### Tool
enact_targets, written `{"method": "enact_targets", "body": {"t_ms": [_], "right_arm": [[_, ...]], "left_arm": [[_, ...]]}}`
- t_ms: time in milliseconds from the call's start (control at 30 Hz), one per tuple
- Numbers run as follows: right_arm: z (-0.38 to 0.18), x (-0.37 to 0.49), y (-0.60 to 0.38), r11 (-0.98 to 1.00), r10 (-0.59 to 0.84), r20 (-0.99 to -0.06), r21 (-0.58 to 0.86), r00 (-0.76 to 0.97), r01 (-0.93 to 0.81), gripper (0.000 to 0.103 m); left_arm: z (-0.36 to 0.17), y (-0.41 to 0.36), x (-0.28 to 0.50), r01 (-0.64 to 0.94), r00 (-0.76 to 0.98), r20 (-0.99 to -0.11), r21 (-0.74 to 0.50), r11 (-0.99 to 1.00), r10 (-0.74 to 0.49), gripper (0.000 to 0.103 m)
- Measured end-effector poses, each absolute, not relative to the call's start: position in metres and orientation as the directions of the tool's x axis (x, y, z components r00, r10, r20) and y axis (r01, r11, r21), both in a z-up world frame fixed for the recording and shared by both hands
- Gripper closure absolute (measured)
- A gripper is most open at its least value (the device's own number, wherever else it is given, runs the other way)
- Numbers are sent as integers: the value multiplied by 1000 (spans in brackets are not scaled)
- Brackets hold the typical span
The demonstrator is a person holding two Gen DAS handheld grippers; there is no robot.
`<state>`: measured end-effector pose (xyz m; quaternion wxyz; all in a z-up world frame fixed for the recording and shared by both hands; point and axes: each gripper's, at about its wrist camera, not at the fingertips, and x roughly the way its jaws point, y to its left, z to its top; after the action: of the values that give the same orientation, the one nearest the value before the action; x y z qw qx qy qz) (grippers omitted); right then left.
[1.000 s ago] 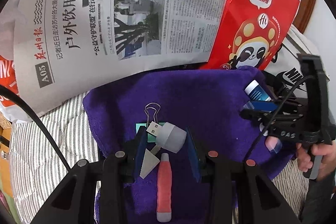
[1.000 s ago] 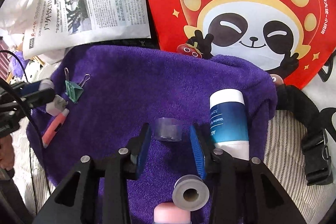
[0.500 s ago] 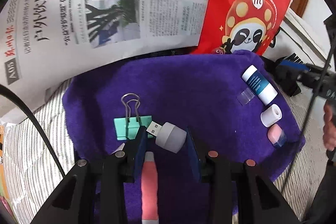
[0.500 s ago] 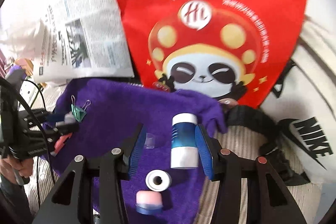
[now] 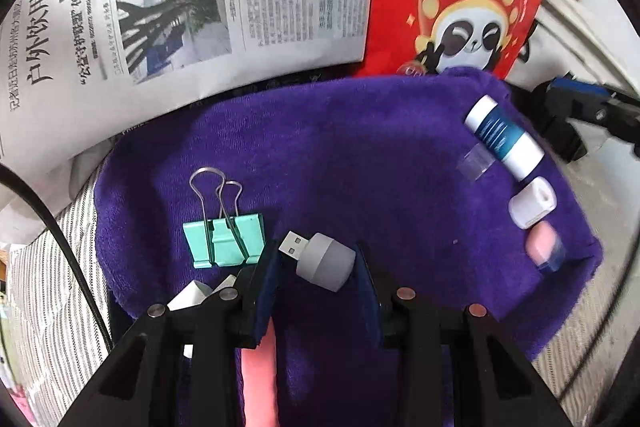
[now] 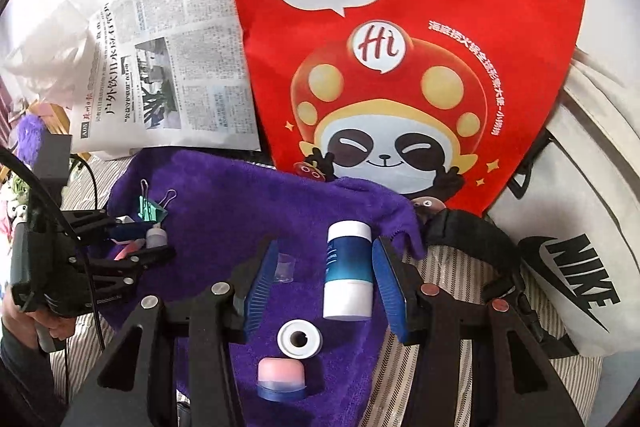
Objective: Organize rigid objects
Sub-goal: 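Lower the USB drive onto the towel and open the left gripper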
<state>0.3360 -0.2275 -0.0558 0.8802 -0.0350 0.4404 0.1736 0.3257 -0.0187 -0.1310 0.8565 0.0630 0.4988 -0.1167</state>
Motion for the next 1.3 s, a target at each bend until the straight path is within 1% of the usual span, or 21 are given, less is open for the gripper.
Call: {"method": "enact_targets", "body": {"t_ms": [100, 367, 533, 733, 833, 900, 967, 1033, 1100, 1200, 1300], "right_arm": [[-55, 335, -227, 937, 274, -786, 87, 554, -339, 54], [-53, 334, -235, 942, 268, -786, 92, 557, -323, 54], [-46, 330, -242, 943, 270, -776, 95, 570, -318, 54], [-29, 320, -252, 941, 289, -748, 107, 598, -320, 53], [-19, 315, -258, 942, 292, -734, 108, 613, -318, 52], [-13, 311, -261, 947, 271, -728, 85, 629, -309, 50], [-7, 308, -266, 952, 256, -721, 71, 644, -298, 50], [-4, 307, -271, 953, 265, -714, 89, 648, -291, 49], [-1, 306, -277, 952, 278, -709, 112, 648, -286, 49], [3, 305, -282, 955, 270, -707, 111, 653, -275, 49], [6, 302, -284, 956, 273, -707, 126, 652, -264, 49]], "left_arm": [[-132, -24, 325, 271, 481, -868, 16, 963, -121, 68], [-133, -27, 325, 275, 477, -872, 29, 961, -110, 66], [-133, -27, 325, 279, 458, -882, 23, 960, -112, 57], [-130, -29, 318, 268, 441, -893, 39, 963, -87, 56], [-121, -30, 313, 260, 454, -889, 73, 963, -55, 56], [-109, -29, 308, 247, 467, -883, 81, 966, -45, 56], [-97, -27, 299, 226, 481, -875, 65, 972, -53, 55], [-88, -29, 289, 226, 479, -875, 44, 973, -72, 54], [-81, -34, 274, 232, 483, -873, 59, 971, -63, 54], [-79, -37, 249, 220, 481, -875, 65, 973, -51, 54], [-89, -38, 227, 222, 441, -891, -5, 975, -105, 54]]}}
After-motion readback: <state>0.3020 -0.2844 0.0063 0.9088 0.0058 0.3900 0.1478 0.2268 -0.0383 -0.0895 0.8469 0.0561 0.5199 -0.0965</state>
